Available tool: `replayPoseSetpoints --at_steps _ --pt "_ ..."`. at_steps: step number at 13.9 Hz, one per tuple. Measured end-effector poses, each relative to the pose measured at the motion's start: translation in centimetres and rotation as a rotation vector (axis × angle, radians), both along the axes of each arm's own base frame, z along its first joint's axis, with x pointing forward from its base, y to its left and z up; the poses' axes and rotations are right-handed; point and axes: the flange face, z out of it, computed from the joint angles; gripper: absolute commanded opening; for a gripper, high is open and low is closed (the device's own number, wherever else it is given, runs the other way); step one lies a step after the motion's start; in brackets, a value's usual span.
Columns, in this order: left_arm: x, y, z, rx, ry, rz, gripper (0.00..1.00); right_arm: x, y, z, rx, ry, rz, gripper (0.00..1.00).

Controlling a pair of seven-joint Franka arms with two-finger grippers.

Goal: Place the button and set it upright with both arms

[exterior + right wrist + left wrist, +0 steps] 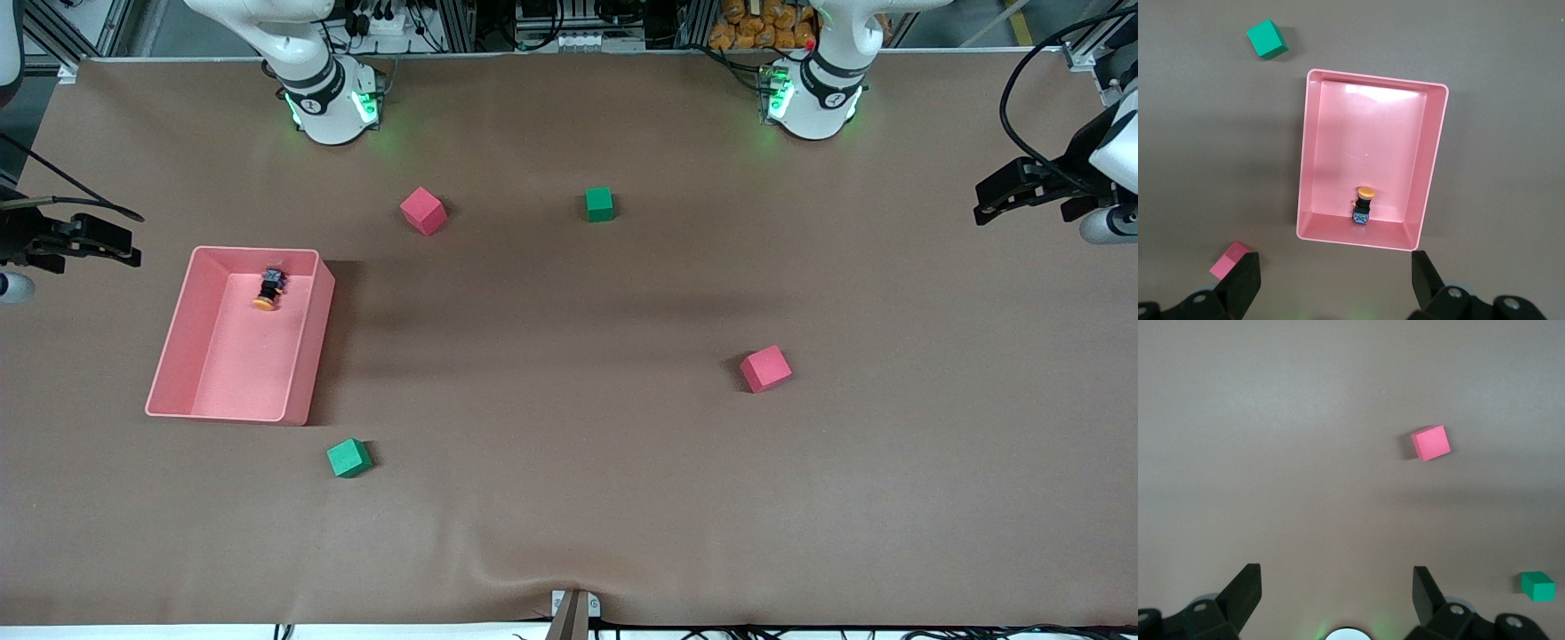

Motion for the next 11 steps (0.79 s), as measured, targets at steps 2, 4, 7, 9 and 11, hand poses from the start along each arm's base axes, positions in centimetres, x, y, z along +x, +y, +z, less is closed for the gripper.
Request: replayPoseSetpoints --at_steps 2,4,7,9,11 --pt "0.0 0.0 0.0 0.0 0.0 0.0 1.0 0.0 0.0 0.0 0.0 0.0 0.0 1.0" --pt "0.0 0.0 0.0 0.0 0.0 0.0 1.0 0.0 0.0 -0.2 0.0 0.005 -0.001 1.0" --pt "0.0 0.0 -0.1 0.0 0.001 0.0 1.0 0.0 0.0 -0.4 0.001 0.011 -0.001 1.0" --pt "0.1 0.0 -0.2 0.0 0.003 0.0 1.0 0.0 0.0 -1.0 0.002 0.023 -0.001 1.0" --pt "0.2 0.0 -0.3 0.0 0.005 0.0 1.0 0.0 0.0 -2.0 0.003 0.041 -0.001 1.0"
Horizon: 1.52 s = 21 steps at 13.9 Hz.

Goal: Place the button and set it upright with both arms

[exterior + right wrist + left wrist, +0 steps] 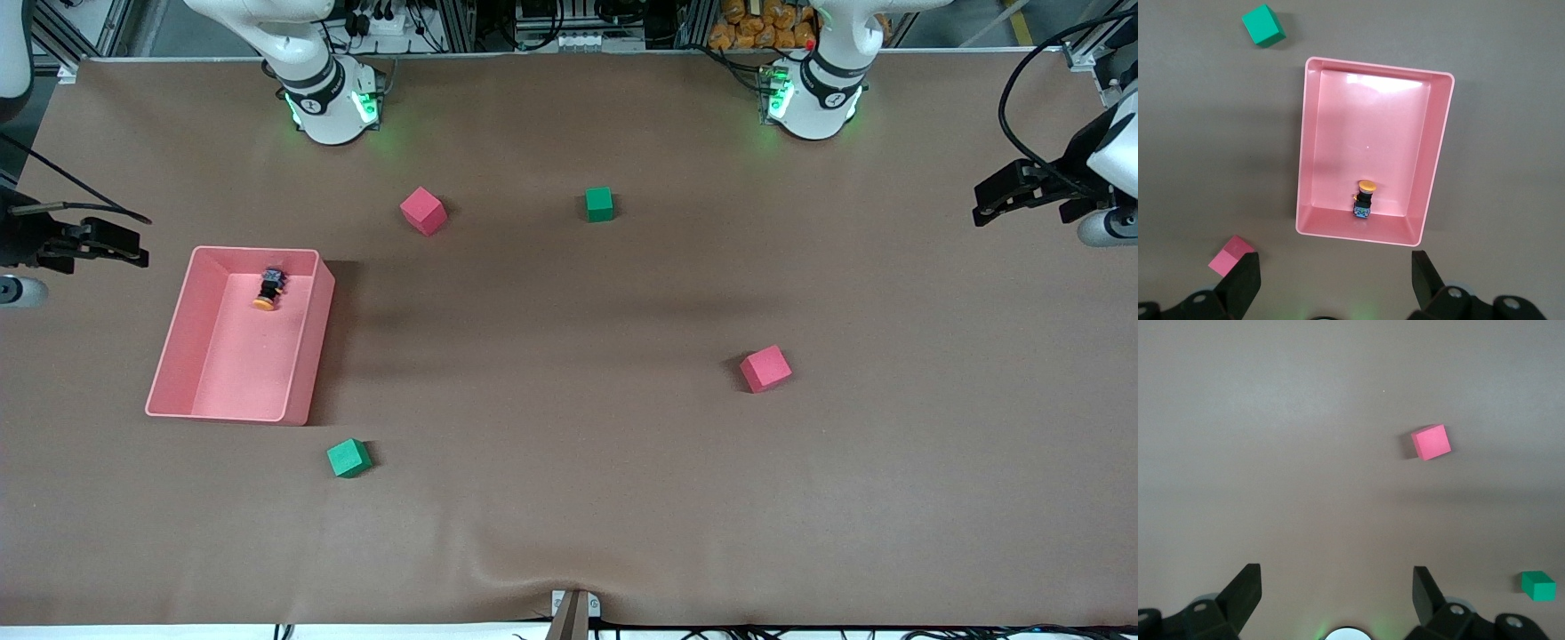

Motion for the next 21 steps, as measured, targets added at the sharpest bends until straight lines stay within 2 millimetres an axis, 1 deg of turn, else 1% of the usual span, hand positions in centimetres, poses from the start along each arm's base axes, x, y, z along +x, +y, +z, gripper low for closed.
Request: replayPoseSetpoints --at_steps 2,3,5,7,9,11,13,16,21 --pt "0.0 0.0 -0.1 0.0 0.001 0.0 1.0 0.2 0.0 -1.9 0.002 0.032 0.0 1.0" --pt "0.1 0.0 -0.1 0.0 0.002 0.0 1.0 0.6 -0.1 -3.5 0.004 0.056 -0.001 1.0" --pt "0.1 0.0 -0.2 0.0 0.003 0.0 1.0 1.5 -0.5 -8.1 0.009 0.116 -0.006 1.0" --pt "0.1 0.0 -0.2 0.0 0.004 0.0 1.0 2.0 -0.9 -13.4 0.013 0.148 -0.006 1.0" --pt "0.2 -0.1 -0.3 0.0 0.005 -0.002 1.0 1.2 -1.5 -18.3 0.02 0.188 -0.005 1.0" --pt "0.3 -0.1 -0.5 0.0 0.009 -0.003 1.0 -0.5 -1.9 -21.9 0.03 0.257 -0.008 1.0" --pt "0.4 -0.1 -0.7 0.0 0.013 -0.003 1.0 -2.1 -2.1 -24.7 0.041 0.317 -0.002 1.0" --pt "0.4 -0.2 -0.8 -0.001 0.014 -0.007 1.0 -3.4 -2.1 -28.2 0.051 0.367 0.004 1.0" --pt "0.5 -0.2 -1.0 -0.001 0.018 -0.017 1.0 -4.2 -2.3 -34.8 0.063 0.396 0.028 1.0"
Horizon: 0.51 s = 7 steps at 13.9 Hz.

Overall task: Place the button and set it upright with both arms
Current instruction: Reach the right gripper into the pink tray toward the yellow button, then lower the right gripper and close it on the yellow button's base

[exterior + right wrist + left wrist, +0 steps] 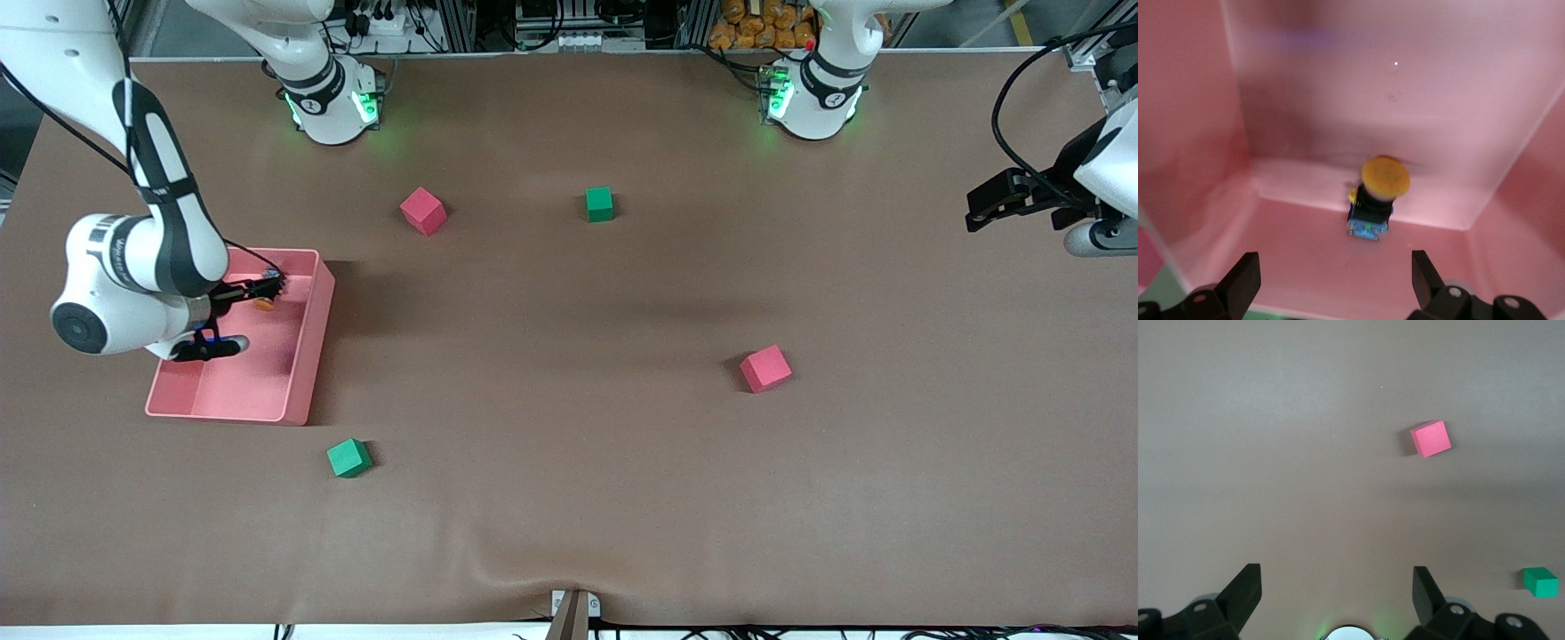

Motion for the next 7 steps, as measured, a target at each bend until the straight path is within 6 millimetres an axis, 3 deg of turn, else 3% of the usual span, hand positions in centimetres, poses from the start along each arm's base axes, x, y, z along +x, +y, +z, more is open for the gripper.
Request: replayPoseSetpoints --at_steps 7 --pt "0.0 -0.4 -0.1 0.0 0.003 -0.012 1.0 -1.4 -2.3 -2.8 -0.005 0.043 -0.021 1.0"
